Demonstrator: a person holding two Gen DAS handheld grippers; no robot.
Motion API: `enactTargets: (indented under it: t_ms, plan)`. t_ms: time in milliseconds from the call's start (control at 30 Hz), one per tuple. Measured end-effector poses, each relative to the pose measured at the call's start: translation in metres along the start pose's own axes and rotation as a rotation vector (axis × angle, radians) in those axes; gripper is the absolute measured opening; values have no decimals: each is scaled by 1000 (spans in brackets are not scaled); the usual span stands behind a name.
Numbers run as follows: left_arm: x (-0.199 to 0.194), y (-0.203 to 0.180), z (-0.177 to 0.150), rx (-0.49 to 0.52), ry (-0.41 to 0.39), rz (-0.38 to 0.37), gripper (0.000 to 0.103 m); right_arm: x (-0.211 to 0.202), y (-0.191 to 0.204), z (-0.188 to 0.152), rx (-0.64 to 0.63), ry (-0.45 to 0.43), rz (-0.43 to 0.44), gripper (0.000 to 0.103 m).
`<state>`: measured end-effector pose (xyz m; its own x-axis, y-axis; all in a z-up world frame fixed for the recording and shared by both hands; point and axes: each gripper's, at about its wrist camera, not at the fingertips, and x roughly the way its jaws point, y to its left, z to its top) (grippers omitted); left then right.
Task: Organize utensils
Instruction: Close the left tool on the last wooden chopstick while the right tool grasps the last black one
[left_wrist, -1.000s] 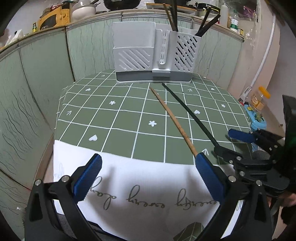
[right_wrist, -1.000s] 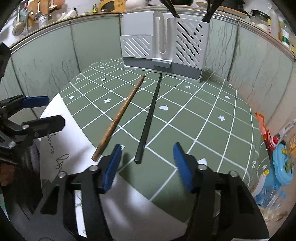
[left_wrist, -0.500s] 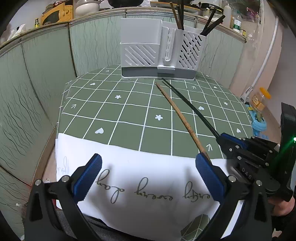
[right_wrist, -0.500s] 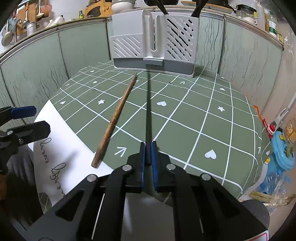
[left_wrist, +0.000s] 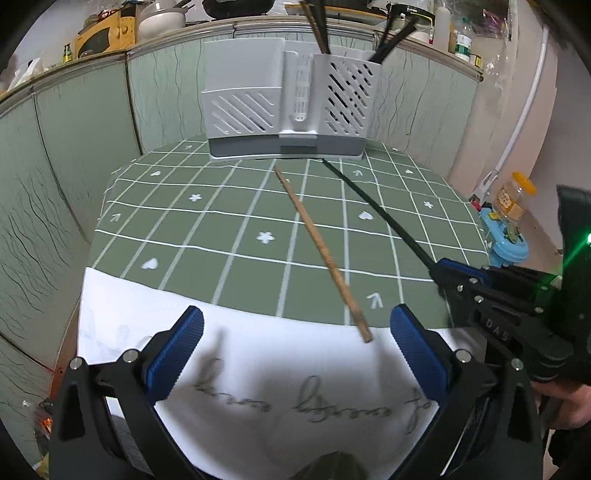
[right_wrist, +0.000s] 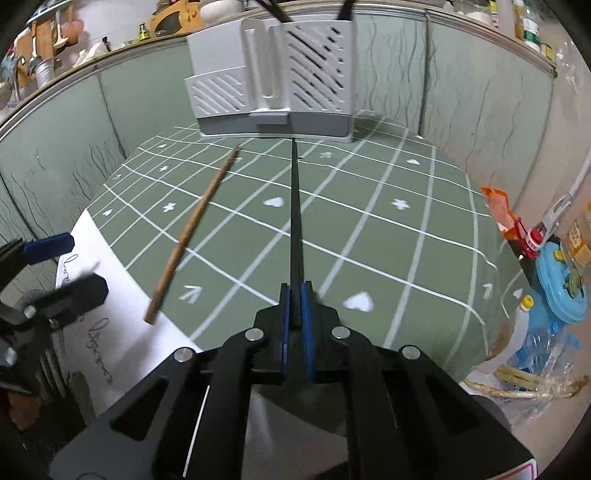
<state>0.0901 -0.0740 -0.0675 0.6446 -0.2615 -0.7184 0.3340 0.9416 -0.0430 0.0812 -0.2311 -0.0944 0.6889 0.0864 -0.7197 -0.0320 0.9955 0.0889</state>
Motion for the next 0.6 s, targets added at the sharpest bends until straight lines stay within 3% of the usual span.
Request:
enactTargets:
  t_ms: [267,433,467,500,533,600]
  plan:
    - [19,-30,-8,7,10,79,74,-8,-25,-3,13,1,-24,6]
    - [29,-43,-15,28,15,137,54,-10,-32,-8,18,0,-29,6]
    - [28,-45,-16,31,13,132,43,-11,-33,-9,19,-1,-27,6]
    - [27,-47,-16,28,16,130,23,-11,-33,-8,19,-2,-27,6]
    - [27,-48,-15,30,20,160,13,-11,-32,-8,19,-2,-27,6]
    - [27,-45,-15,26,26,167,9,-11,-32,-9,21,-2,-25,6]
